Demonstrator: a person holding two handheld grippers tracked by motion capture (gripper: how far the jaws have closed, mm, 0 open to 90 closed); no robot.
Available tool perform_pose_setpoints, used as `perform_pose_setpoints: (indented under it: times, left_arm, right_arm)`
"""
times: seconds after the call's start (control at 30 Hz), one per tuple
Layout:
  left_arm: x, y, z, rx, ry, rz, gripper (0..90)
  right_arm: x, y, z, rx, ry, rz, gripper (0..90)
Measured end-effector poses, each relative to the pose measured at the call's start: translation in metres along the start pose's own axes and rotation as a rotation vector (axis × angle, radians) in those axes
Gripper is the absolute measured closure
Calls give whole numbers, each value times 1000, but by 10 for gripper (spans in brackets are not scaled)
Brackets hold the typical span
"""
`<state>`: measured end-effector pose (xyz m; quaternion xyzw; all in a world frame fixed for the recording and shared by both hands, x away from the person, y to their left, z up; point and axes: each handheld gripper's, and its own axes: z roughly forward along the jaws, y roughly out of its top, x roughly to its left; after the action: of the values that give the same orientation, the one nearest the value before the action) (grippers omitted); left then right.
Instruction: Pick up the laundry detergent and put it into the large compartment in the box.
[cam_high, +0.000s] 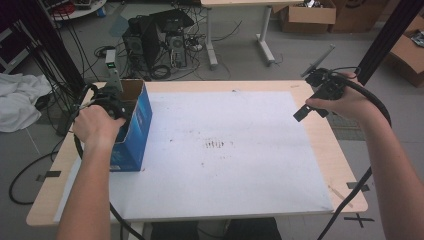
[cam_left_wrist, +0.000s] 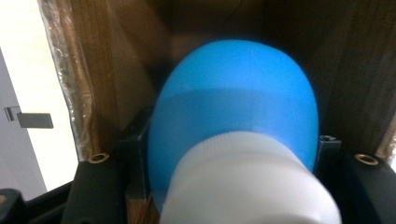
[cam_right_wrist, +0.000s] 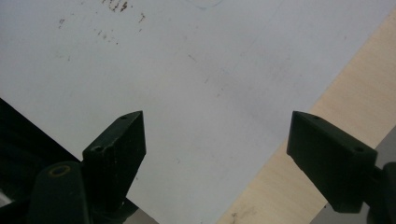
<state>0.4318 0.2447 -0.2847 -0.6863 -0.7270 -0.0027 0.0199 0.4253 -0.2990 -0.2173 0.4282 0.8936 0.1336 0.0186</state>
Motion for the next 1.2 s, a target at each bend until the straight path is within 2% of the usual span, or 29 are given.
perform_pose_setpoints:
  times: [0.27,0.37,0.53,0.77,0.8,0.87,0.93,0.97,1.1,1.2]
  left_arm:
    - [0,-1,-4,-3,-3,11,361]
    - [0,-2,-8,-4,-1,13,334]
    - [1,-5,-20,-21,11,17,286]
    - [-4,-11,-51,-55,12,44,201]
    - [-4,-11,-51,-55,12,44,186]
    - [-8,-13,-65,-74,15,66,170]
    - [-10,-13,-69,-81,17,74,159]
    - [-15,-15,-78,-95,18,93,155]
    - [-29,-17,-90,-122,5,129,146]
    - [-43,-18,-98,-135,2,173,112]
  right_arm:
    - [-1,-1,-1,-3,-1,-1,197]
    - [-1,-2,-1,-2,3,1,197]
    - [-2,-3,0,-3,5,1,196]
    - [-1,-3,-1,-6,7,3,196]
    - [-1,-3,-2,-8,7,0,196]
    - [-1,-3,-2,-9,6,-1,196]
    - [-1,-3,-2,-11,7,0,196]
    - [-1,-3,-2,-12,8,1,196]
    - [-2,-4,-3,-14,8,5,196]
    - [-2,-5,-4,-12,7,8,196]
